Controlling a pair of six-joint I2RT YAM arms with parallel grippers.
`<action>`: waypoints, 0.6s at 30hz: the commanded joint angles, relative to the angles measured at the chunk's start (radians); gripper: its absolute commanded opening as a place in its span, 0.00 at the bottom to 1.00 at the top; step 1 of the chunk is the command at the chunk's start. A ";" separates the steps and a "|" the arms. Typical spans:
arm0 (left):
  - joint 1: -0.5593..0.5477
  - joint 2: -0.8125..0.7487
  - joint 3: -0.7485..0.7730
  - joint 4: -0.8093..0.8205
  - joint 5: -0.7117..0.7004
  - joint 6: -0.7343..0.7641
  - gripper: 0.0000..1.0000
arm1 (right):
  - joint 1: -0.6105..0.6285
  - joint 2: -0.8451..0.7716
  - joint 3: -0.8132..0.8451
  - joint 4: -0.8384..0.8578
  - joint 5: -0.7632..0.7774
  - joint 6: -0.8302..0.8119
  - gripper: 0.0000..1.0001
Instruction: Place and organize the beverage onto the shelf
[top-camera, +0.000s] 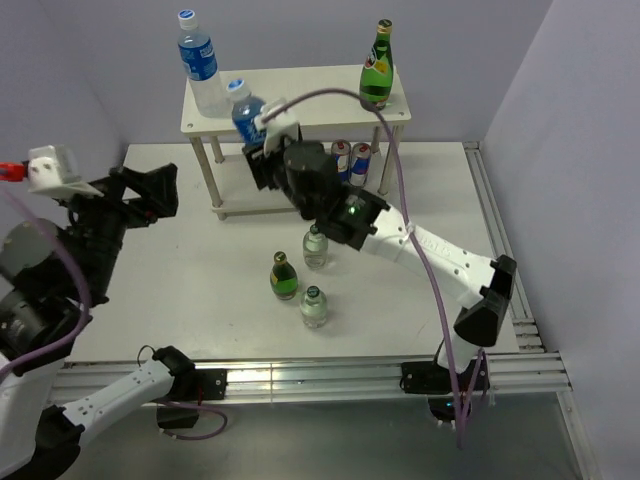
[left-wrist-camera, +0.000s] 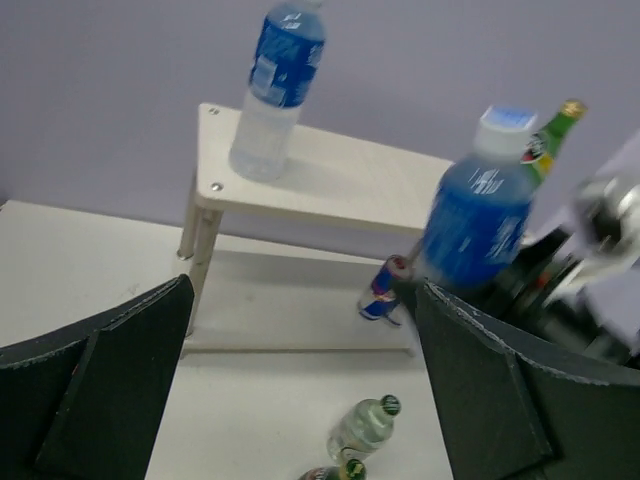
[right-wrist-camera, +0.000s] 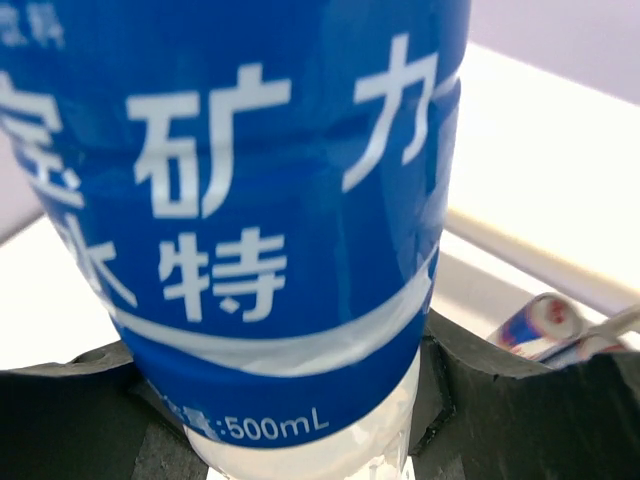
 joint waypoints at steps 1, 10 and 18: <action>0.001 -0.003 -0.197 0.089 -0.120 0.054 0.99 | -0.116 0.055 0.267 0.037 -0.063 0.103 0.00; 0.002 -0.086 -0.509 0.264 -0.142 0.133 0.99 | -0.204 0.325 0.712 -0.066 -0.121 0.131 0.00; 0.002 -0.140 -0.601 0.320 -0.111 0.146 0.99 | -0.233 0.385 0.711 0.028 -0.129 0.157 0.00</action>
